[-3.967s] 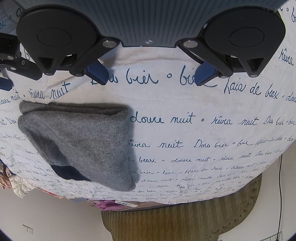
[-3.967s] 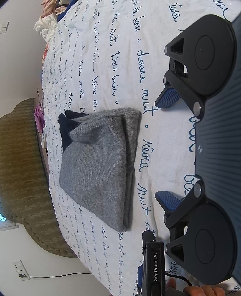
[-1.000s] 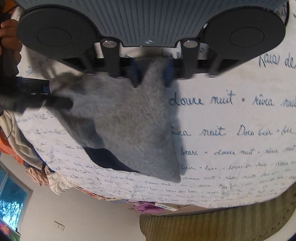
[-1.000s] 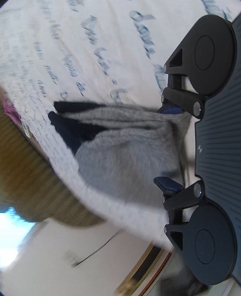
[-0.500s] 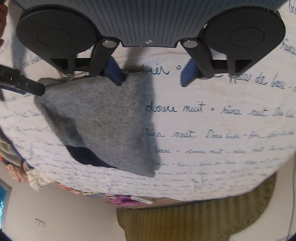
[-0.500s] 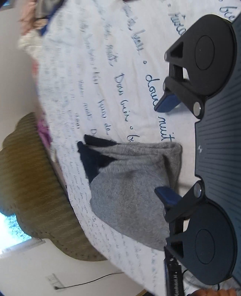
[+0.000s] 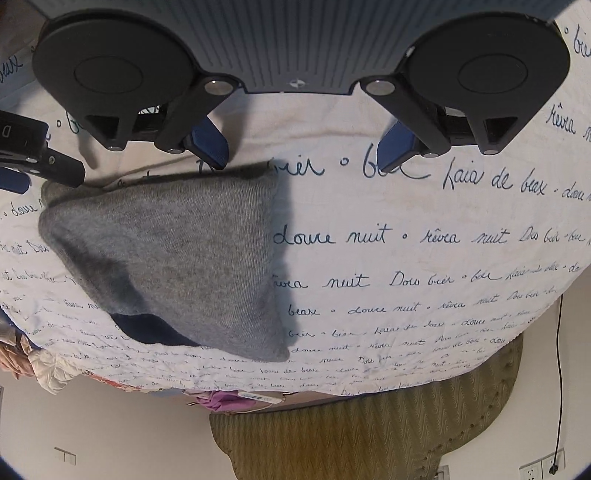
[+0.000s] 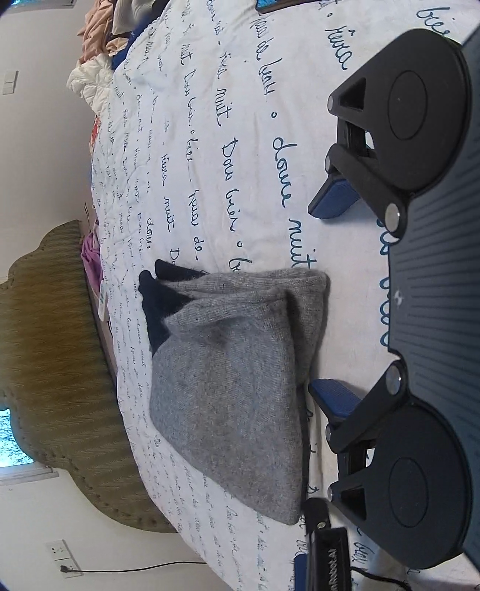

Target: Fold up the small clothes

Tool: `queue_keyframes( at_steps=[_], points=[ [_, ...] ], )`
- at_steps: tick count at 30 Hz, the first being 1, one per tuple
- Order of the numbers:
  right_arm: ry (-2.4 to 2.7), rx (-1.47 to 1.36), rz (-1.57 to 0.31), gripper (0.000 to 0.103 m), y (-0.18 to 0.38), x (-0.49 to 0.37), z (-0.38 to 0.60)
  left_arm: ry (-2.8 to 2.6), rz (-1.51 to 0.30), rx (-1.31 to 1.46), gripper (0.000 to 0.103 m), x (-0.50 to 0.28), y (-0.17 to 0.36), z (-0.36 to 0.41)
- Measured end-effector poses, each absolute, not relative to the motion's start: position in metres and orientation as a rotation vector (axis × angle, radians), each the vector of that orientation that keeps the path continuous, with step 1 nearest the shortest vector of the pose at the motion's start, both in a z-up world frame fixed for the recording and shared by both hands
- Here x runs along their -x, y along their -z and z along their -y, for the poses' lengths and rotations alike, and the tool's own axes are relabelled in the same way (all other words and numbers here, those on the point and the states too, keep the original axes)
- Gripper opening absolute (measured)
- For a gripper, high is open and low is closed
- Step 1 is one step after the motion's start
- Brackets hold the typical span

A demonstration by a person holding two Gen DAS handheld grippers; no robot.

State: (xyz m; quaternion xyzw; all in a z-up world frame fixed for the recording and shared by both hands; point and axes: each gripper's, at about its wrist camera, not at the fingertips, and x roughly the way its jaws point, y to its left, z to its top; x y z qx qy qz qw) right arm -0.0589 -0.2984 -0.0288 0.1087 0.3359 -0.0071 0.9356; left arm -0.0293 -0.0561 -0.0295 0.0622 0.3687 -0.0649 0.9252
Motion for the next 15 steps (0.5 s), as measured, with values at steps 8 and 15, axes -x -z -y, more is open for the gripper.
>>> queue_keyframes(
  at_steps=[8, 15],
  points=[
    [0.011, -0.217, -0.686, 0.095, 0.0311, 0.0618, 0.2961, 0.131, -0.746, -0.138, 0.095, 0.0332, 0.0354, 0.0588],
    [0.003, -0.202, -0.684, 0.098, 0.032, 0.0635, 0.2928, 0.123, -0.743, -0.125, 0.099, 0.0349, 0.0392, 0.0564]
  ],
)
